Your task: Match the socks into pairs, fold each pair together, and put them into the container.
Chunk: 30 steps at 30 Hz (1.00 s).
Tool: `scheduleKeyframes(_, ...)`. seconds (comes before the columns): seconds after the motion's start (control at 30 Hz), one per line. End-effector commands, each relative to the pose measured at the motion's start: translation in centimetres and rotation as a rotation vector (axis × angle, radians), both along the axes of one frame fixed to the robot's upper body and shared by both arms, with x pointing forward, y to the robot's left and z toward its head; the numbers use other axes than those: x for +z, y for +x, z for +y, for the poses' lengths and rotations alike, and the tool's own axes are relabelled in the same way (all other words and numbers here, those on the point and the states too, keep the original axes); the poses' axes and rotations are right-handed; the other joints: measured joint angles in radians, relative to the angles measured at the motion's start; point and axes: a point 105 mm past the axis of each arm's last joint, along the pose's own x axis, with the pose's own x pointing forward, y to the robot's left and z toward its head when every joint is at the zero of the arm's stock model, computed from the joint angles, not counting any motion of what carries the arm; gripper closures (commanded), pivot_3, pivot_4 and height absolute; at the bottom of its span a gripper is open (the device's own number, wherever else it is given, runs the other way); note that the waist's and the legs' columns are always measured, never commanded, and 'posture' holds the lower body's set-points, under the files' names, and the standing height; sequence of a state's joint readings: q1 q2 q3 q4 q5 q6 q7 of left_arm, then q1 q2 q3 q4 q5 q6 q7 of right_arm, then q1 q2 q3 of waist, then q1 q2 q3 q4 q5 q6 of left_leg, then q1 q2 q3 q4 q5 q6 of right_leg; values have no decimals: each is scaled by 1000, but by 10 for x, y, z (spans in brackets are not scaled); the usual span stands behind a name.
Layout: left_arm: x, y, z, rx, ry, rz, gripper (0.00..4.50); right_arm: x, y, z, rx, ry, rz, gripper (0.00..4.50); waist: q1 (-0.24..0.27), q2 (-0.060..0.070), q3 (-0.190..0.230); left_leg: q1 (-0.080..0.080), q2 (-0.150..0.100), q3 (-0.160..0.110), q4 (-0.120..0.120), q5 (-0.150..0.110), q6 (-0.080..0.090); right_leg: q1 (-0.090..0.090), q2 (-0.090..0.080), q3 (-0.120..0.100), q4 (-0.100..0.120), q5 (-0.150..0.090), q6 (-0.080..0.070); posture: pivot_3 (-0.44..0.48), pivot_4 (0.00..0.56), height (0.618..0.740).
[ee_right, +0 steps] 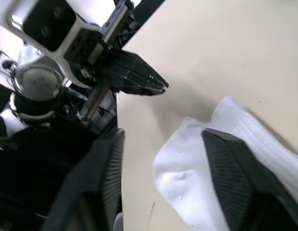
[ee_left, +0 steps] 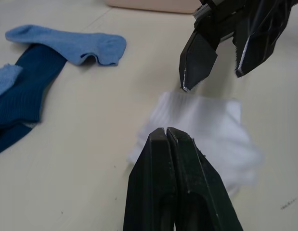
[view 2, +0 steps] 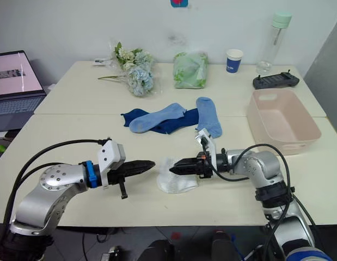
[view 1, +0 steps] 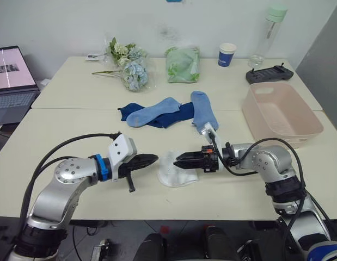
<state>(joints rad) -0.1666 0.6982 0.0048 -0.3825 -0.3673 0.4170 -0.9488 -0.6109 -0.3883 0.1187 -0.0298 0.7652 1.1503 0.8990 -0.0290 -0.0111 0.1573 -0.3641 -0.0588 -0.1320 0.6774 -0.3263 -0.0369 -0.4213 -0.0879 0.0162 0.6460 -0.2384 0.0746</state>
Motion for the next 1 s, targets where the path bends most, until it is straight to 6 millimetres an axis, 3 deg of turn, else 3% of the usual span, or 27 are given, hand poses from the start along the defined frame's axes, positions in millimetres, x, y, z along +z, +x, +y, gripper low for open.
scheduleKeyframes(0.03,7,2,-4,-31,1,-48,4500,17,3,-10,-25,22,-44,686,0,0,0,0,0,0,0,0,0,0,0,0,0,0,0,0,150,740)
scheduleKeyframes(0.13,4,1,-12,-82,14,-39,4500,12,10,-23,-93,-32,-49,686,0,0,0,0,0,0,0,0,0,0,0,0,0,0,0,0,150,740)
scheduleKeyframes(0.27,-42,1,-10,-98,162,23,4500,-17,20,-34,-186,-199,-49,686,-3,0,0,0,0,1,0,0,0,0,0,0,0,0,0,0,150,740)
scheduleKeyframes(0.37,-56,4,-7,-83,196,25,4500,-27,23,-35,-212,-254,-64,686,-6,0,0,0,0,1,-1,0,0,-1,0,0,1,0,0,0,150,740)
scheduleKeyframes(0.53,-98,-6,11,-39,221,121,4500,-42,13,-31,-187,-300,16,686,-3,0,-1,1,0,1,-1,0,0,0,0,1,0,0,0,0,150,740)
scheduleKeyframes(0.73,-99,-3,11,-23,204,100,4500,-47,9,-19,-158,-268,130,686,-5,4,-5,2,0,1,-1,0,0,1,0,1,1,0,0,0,150,740)
scheduleKeyframes(1.0,-94,-4,9,-52,224,47,4500,-47,4,14,-114,-151,353,686,-6,5,-7,3,0,1,-1,0,0,1,0,1,1,0,0,0,150,740)
